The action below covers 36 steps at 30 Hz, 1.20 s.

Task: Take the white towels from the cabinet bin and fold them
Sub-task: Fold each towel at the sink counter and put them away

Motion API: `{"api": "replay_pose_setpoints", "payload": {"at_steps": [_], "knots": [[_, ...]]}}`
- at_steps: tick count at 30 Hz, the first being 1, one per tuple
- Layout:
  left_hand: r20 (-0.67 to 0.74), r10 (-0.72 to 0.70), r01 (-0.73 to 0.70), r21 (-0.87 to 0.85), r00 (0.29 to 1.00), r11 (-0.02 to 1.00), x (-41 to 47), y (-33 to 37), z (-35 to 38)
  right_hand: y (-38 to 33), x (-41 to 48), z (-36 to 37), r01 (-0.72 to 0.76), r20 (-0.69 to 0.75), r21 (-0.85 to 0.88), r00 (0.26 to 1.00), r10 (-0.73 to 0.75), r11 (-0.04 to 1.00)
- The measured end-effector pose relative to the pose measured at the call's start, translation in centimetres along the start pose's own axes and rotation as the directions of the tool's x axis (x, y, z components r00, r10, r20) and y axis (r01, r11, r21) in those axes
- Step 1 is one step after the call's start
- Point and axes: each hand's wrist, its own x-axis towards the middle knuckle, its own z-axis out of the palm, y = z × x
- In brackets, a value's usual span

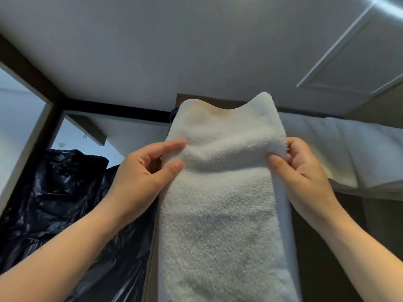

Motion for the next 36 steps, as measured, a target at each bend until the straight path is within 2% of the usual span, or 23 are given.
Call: {"api": "replay_pose_setpoints", "payload": {"at_steps": [7,11,15,18,21,24,28,30,33,36], "knots": [[0.020,0.162,-0.163,0.131,0.987,0.978,6.8,-0.4,0.6,0.4,6.3,0.0,0.017,-0.117,-0.117,0.993,-0.031,0.993],[0.017,0.197,-0.198,0.144,0.980,0.970,10.2,-0.7,1.4,1.2,10.1,0.1,-0.002,-0.163,-0.173,0.986,-0.027,0.985],[-0.015,0.197,-0.185,0.285,0.980,0.941,13.0,-0.7,1.8,1.9,13.3,0.6,-0.052,-0.202,-0.188,0.979,0.013,0.981],[-0.013,0.244,-0.217,0.419,0.970,0.882,15.0,-0.9,1.8,2.5,15.0,1.1,-0.088,-0.225,-0.218,0.974,0.037,0.972],[0.003,0.243,-0.216,0.475,0.970,0.853,16.8,-1.4,1.7,3.1,16.3,2.0,-0.092,-0.241,-0.202,0.970,0.042,0.975],[0.009,0.202,-0.173,0.557,0.979,0.812,18.4,-2.4,1.9,3.9,17.9,2.6,-0.149,-0.280,-0.308,0.958,0.060,0.940],[-0.001,0.221,-0.175,0.611,0.975,0.772,19.3,-3.5,2.4,4.8,19.0,2.9,-0.174,-0.304,-0.440,0.952,0.037,0.881],[-0.010,0.254,-0.182,0.671,0.967,0.718,19.5,-3.5,2.8,5.0,19.4,2.8,-0.189,-0.304,-0.466,0.952,0.045,0.864],[-0.002,0.305,-0.183,0.795,0.952,0.578,19.7,-3.3,3.4,5.1,20.1,2.4,-0.198,-0.302,-0.553,0.953,0.026,0.810],[-0.017,0.292,-0.138,0.854,0.956,0.502,19.9,-3.3,3.7,5.0,19.7,2.2,-0.064,-0.179,-0.641,0.982,-0.067,0.764]]}}
